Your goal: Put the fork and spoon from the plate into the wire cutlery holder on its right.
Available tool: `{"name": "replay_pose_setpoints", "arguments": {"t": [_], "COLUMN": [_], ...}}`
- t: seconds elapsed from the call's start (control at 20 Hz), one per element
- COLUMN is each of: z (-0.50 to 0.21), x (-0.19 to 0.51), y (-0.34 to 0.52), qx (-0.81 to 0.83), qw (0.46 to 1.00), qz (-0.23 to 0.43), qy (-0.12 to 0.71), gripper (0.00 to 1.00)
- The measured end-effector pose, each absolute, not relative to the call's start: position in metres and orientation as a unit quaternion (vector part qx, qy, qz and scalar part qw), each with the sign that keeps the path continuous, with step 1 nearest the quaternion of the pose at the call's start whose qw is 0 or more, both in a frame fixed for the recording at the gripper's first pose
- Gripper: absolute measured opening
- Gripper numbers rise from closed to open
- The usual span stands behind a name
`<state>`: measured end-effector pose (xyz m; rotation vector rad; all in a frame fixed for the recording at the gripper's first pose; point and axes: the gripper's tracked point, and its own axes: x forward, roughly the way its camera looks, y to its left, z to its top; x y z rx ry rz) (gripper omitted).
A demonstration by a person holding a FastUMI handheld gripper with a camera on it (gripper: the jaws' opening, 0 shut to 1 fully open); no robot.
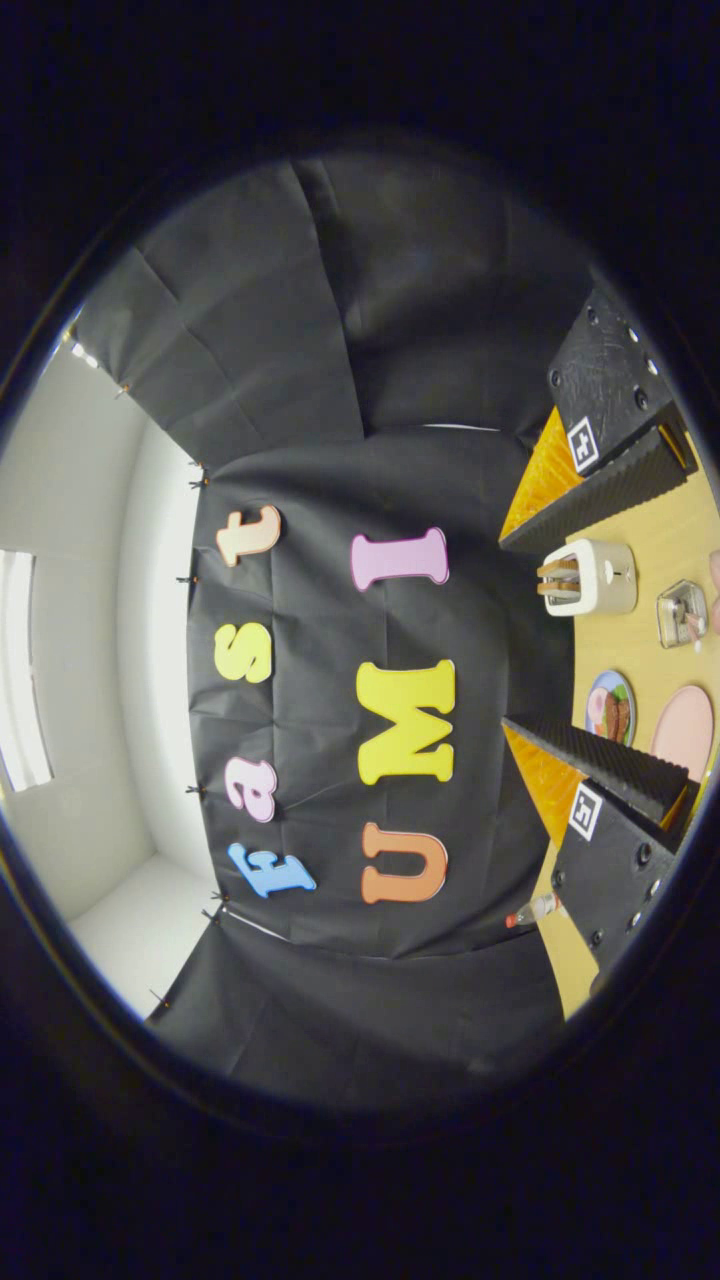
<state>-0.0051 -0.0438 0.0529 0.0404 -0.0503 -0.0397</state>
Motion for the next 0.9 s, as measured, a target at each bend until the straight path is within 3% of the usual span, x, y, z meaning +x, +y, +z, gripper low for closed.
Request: {"name": "replay_pose_setpoints", "arguments": {"t": [0.9], "z": [0.0523], "x": [-0.0118], "y": [-0.045], "qx": [0.033], "qw": [0.999], "qz": [-0.022], "qy": [-0.02], "gripper": [0.96]}}
